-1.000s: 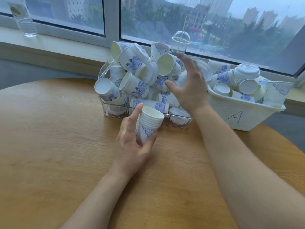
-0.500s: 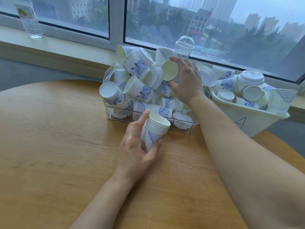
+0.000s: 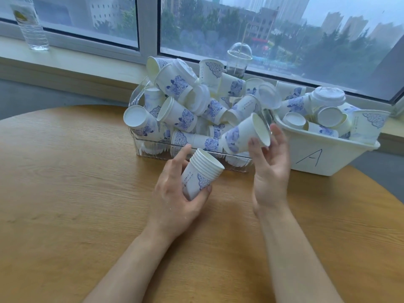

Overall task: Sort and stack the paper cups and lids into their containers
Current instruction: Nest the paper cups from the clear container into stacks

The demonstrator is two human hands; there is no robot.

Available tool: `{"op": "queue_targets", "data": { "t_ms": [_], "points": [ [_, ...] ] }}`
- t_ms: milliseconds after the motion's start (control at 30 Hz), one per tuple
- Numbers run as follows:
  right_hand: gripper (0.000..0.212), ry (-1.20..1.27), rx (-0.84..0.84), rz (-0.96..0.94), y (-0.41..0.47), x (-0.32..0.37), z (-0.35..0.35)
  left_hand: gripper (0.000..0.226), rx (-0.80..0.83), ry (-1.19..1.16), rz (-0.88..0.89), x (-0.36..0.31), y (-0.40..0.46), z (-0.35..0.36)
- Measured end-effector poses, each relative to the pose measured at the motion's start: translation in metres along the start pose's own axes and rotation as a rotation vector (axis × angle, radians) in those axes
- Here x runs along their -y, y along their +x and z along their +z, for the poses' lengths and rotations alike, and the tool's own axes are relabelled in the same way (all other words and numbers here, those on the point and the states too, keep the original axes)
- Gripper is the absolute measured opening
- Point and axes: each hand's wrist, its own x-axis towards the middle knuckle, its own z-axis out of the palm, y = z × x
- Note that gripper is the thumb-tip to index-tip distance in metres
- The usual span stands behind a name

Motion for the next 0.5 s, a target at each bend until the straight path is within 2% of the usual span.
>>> {"op": "queue_targets", "data": {
  "t_ms": [67,167,400,500],
  "points": [
    [0.066,0.158,-0.039,0.135,-0.013,-0.01,-0.006,0.093,0.017,-0.003,-0.009,0.0,0.0,0.0],
    [0.061,0.244,-0.04,0.23,-0.017,-0.02,-0.011,0.09,0.036,-0.006,-0.037,0.001,0.001,0.0],
    [0.063,0.163,0.09,0.24,-0.021,-0.02,-0.009,0.087,0.05,0.01,0.048,-0.002,-0.001,0.002],
    [0.063,0.125,0.15,0.272,-0.023,-0.019,-0.009,0.089,0.04,0.002,0.028,-0.001,-0.001,0.001]
  ]
}}
